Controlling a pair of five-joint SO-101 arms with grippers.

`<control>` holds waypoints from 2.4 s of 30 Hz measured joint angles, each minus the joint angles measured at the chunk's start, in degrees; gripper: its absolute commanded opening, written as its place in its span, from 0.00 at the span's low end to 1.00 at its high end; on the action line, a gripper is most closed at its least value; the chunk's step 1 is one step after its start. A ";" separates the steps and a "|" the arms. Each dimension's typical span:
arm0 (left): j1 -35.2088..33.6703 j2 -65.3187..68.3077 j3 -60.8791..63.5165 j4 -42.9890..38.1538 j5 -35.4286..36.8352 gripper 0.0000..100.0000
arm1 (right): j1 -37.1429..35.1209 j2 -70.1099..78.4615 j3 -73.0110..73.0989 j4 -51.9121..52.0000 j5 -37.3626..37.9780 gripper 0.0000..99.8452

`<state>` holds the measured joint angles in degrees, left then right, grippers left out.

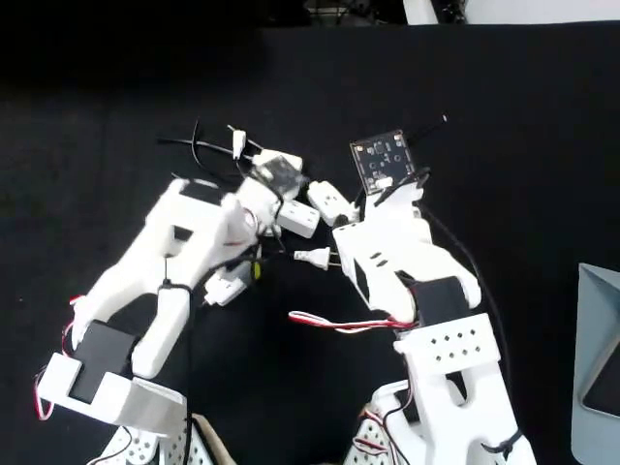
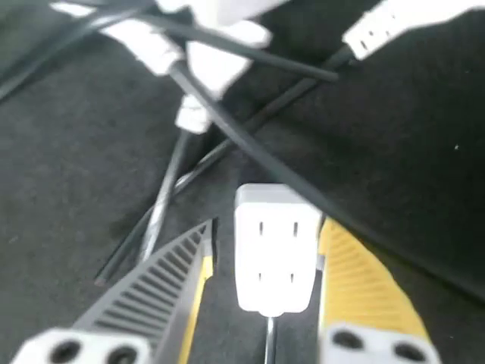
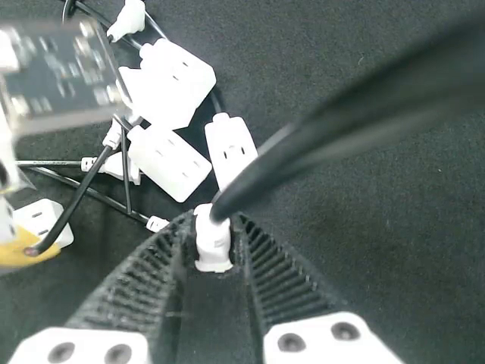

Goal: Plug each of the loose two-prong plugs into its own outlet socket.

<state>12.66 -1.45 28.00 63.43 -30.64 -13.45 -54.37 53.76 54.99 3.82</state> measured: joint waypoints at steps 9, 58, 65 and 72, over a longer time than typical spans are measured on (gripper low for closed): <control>-6.42 -9.85 -9.76 13.10 5.27 0.22 | -1.23 0.00 0.00 5.19 0.00 0.01; -35.34 -56.70 37.45 -5.10 30.24 0.23 | -18.73 4.66 2.64 -11.25 -4.31 0.01; -35.34 -56.70 37.45 -5.10 30.24 0.23 | -17.93 -6.68 -1.93 -3.78 -4.22 0.01; -35.34 -56.70 37.45 -5.10 30.24 0.23 | -16.62 -13.27 -5.71 -0.70 -4.40 0.01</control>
<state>-22.68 -58.15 65.45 58.33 -0.40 -30.07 -67.65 48.04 54.29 -0.57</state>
